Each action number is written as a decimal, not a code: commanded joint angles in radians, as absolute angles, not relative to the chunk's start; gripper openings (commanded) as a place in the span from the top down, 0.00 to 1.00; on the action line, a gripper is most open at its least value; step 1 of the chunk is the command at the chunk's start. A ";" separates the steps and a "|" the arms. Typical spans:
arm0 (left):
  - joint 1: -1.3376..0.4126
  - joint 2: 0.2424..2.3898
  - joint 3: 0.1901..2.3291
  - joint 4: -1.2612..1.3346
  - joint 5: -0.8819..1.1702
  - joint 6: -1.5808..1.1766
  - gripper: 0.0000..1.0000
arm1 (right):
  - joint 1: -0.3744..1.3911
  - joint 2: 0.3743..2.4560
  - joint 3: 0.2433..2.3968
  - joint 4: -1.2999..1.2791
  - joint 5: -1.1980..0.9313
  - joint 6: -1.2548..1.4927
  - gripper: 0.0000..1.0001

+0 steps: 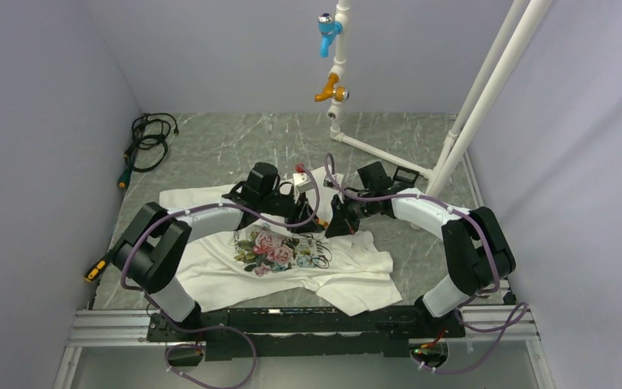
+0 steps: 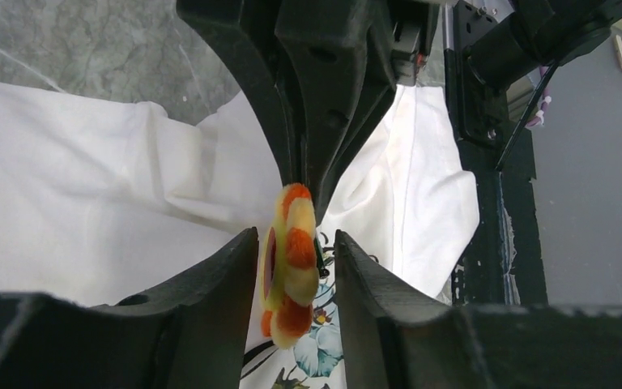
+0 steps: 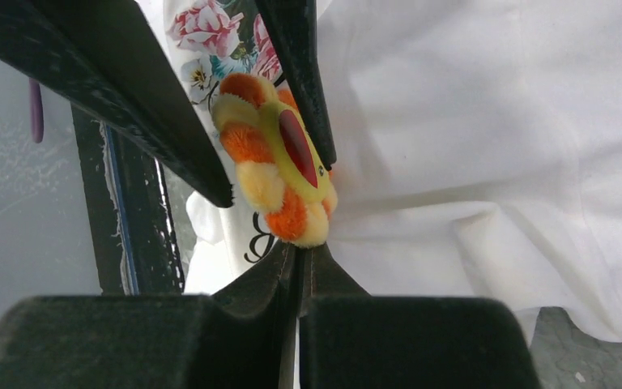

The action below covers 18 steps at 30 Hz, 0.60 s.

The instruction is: Remove the brooch from the garment

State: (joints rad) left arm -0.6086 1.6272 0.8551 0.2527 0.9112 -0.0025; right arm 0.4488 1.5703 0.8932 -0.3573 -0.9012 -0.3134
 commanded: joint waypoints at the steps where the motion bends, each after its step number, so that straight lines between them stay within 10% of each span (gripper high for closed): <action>1: -0.615 1.648 0.893 0.206 0.910 0.044 0.56 | 0.454 1.535 0.939 -0.324 -0.954 -0.291 1.00; 5: -0.618 1.660 0.898 0.180 0.900 0.051 0.61 | 0.454 1.535 0.955 -0.323 -0.957 -0.278 1.00; 8: -0.620 1.662 0.901 0.177 0.905 0.047 0.83 | 0.454 1.534 0.964 -0.328 -0.961 -0.272 0.98; 11: -0.616 1.649 0.875 0.238 0.938 -0.013 1.00 | 0.451 1.526 0.971 -0.355 -0.942 -0.280 0.82; 18: -0.582 1.639 0.820 0.371 1.037 -0.166 1.00 | 0.372 1.455 0.923 -0.436 -0.934 -0.369 0.46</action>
